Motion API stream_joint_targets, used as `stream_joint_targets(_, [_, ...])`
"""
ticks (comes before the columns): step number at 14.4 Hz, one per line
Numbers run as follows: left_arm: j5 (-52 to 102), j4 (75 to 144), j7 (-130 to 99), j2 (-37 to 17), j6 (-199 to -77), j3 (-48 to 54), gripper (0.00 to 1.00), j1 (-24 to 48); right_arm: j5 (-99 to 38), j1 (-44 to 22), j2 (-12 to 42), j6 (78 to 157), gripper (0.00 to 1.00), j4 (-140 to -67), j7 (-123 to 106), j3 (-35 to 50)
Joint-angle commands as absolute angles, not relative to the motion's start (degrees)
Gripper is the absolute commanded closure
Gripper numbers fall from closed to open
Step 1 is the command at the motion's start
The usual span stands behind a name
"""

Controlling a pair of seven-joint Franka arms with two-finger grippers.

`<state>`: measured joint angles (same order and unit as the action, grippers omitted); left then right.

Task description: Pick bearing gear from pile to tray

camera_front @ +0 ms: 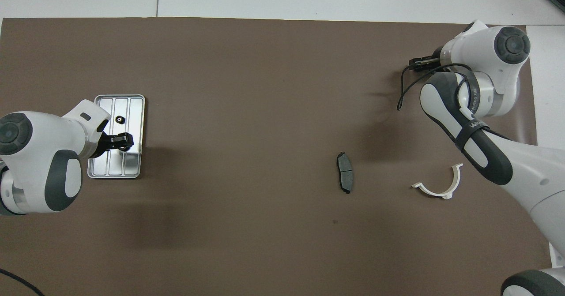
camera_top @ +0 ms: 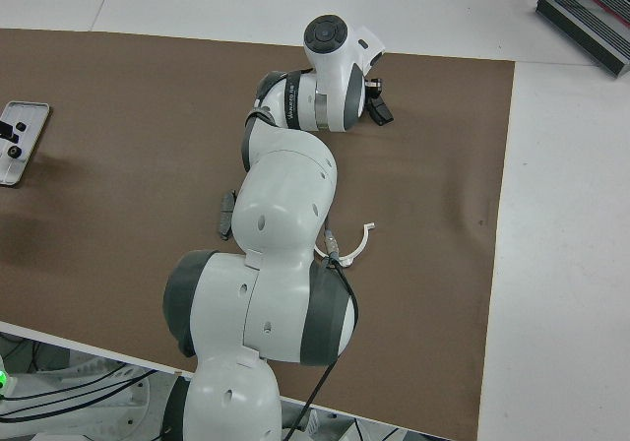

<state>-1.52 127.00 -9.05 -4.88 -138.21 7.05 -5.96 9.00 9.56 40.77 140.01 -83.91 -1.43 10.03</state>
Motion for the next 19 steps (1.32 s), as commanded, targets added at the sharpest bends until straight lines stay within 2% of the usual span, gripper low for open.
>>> stream_joint_targets(1, [-0.5,121.4,-7.6,-3.3,-129.0,7.5,0.0,-5.7,8.3,9.8,41.3,141.2,0.48,-84.3,0.6,10.6])
stream_joint_targets(5, [-0.5,112.8,-7.7,-2.3,-118.1,7.7,0.0,-4.8,8.4,9.8,41.3,141.2,0.54,-84.6,0.7,10.6])
stream_joint_targets(10, [-1.1,110.0,-0.7,3.2,-110.3,7.8,0.0,-4.8,8.4,9.8,41.3,141.1,0.77,-84.6,0.7,10.6])
stream_joint_targets(13, [-1.1,104.8,4.3,3.5,-101.6,7.8,0.0,-4.9,8.4,9.4,41.1,140.5,0.89,-84.5,0.7,10.6])
stream_joint_targets(19, [-0.7,105.0,3.5,3.7,-101.6,7.8,0.0,-4.9,8.4,3.7,40.3,140.2,0.92,-83.6,0.9,10.7])
